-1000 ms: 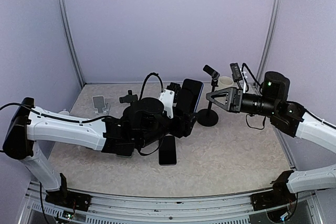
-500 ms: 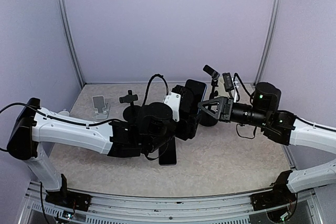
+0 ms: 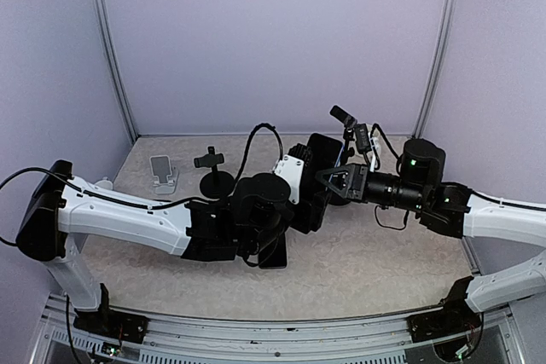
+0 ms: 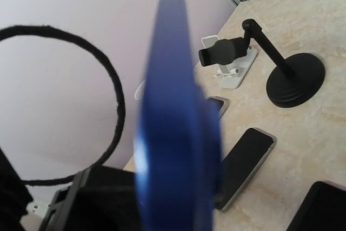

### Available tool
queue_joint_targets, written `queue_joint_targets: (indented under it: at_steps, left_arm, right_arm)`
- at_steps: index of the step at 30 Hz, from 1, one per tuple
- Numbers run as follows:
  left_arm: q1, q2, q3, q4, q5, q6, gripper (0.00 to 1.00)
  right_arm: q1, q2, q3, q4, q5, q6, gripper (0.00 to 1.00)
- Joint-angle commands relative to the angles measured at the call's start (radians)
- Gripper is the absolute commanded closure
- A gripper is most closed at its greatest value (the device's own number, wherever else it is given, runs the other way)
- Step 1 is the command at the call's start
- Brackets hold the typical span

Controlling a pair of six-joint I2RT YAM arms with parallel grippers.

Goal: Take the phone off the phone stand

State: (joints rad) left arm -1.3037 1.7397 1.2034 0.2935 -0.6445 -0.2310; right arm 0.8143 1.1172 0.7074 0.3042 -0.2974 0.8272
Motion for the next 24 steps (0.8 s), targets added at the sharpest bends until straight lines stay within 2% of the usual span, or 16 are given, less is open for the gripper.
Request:
queue_joint_targets:
  at_steps: [1,5,6,12,17,24]
  left_arm:
    - [-0.01,-0.018,0.018,0.034,0.001,0.013,0.48]
    - [-0.013,-0.055,-0.031,0.035,0.055,0.021,0.04]
    - [-0.014,-0.069,-0.048,0.037,0.089,0.023,0.02]
    - [-0.021,-0.142,-0.177,0.078,0.224,0.026,0.01]
    - [-0.01,-0.229,-0.273,0.089,0.286,-0.005,0.01]
    - [0.094,-0.359,-0.342,0.029,0.316,-0.069,0.01]
  right_arm:
    - [-0.002,-0.035,0.008,-0.029,0.042,-0.006,1.0]
    - [-0.04,-0.047,0.019,-0.069,0.005,-0.019,1.0]
    - [-0.054,-0.049,0.018,-0.075,-0.011,-0.018,1.0]
    - [-0.145,-0.058,0.022,-0.152,-0.121,-0.042,1.0]
    - [-0.224,-0.048,-0.02,-0.198,-0.281,-0.05,1.0]
    - [-0.266,-0.01,-0.085,-0.319,-0.4,-0.119,1.0]
